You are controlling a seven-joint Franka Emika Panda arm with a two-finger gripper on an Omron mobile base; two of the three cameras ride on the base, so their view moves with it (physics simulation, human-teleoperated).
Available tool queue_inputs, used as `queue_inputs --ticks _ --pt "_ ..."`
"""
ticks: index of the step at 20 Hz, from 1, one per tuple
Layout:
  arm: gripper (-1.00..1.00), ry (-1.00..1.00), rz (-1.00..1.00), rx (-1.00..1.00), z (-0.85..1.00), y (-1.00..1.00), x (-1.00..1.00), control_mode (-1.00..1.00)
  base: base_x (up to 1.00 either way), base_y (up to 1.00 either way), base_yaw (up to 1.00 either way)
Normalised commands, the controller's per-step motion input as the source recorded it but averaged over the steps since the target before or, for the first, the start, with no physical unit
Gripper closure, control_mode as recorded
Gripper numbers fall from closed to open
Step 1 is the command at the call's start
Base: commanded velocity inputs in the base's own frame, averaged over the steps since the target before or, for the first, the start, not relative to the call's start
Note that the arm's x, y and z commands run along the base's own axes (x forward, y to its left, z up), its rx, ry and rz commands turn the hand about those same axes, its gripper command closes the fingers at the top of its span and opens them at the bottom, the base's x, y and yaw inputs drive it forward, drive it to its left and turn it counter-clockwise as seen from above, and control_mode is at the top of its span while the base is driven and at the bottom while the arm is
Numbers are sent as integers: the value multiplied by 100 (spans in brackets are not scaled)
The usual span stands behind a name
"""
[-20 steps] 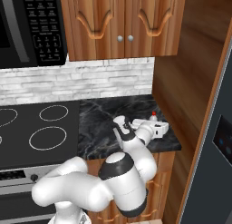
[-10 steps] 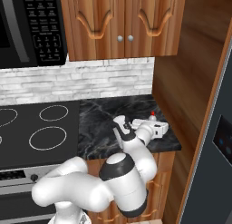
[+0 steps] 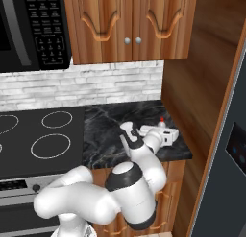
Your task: Take the bottled waters from the counter and place them in the freezer to freeze. Close the freezer door after placing the bottles.
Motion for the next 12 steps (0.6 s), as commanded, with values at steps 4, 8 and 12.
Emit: queue_inputs --ticks 4,8,12 --pt "100 0 0 0 77 0 -42 -100 0 0 0" --pt "100 0 0 0 100 0 -56 -100 0 0 0" --pt "100 9 0 0 100 0 -71 -100 0 0 0"
